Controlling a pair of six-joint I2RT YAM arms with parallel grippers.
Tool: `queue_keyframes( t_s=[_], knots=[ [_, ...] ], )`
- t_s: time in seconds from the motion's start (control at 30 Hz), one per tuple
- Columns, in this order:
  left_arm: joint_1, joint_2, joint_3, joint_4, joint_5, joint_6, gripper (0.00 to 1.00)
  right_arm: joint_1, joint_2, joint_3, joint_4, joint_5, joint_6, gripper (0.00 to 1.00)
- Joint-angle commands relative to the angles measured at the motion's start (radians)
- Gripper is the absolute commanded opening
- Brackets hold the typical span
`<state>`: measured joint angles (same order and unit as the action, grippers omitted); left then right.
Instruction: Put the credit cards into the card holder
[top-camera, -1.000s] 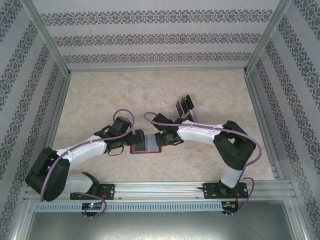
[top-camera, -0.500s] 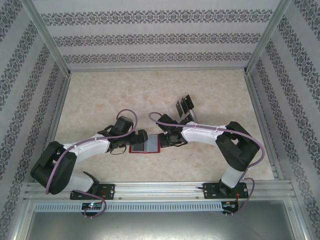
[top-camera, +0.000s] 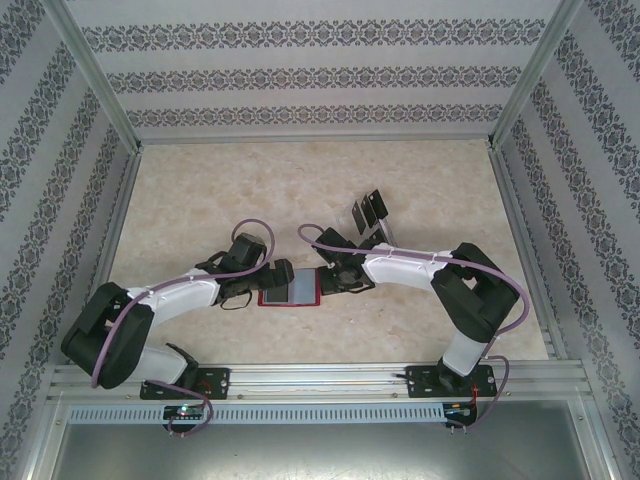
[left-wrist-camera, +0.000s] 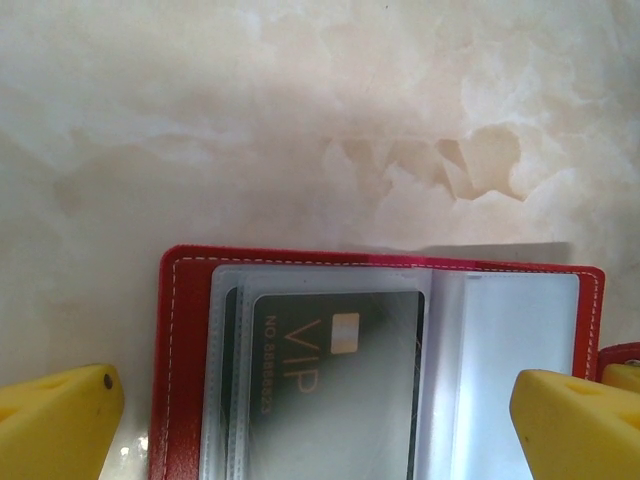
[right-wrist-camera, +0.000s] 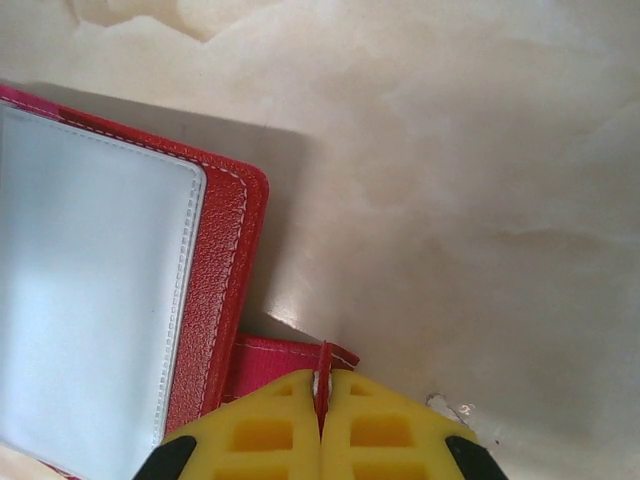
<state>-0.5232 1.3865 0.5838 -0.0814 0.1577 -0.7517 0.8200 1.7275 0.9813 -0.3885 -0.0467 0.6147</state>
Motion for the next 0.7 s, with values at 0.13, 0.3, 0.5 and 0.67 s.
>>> queue_keyframes(
  t_s=[0.13,0.3,0.5,0.67],
  knots=[
    [-0.021,0.016,0.008,0.081,0.058,0.022,1.00,-0.009,0.009,0.003,0.027,-0.024,0.012,0.00],
    [-0.033,-0.059,-0.020,0.143,0.077,-0.010,1.00,-0.008,0.011,0.006,0.026,-0.024,0.010,0.00],
    [-0.035,-0.157,-0.053,0.199,0.097,-0.048,1.00,-0.009,0.016,0.011,0.025,-0.025,0.004,0.00],
    [-0.041,-0.210,-0.075,0.242,0.103,-0.084,1.00,-0.015,0.015,0.014,0.033,-0.033,0.002,0.00]
  ],
)
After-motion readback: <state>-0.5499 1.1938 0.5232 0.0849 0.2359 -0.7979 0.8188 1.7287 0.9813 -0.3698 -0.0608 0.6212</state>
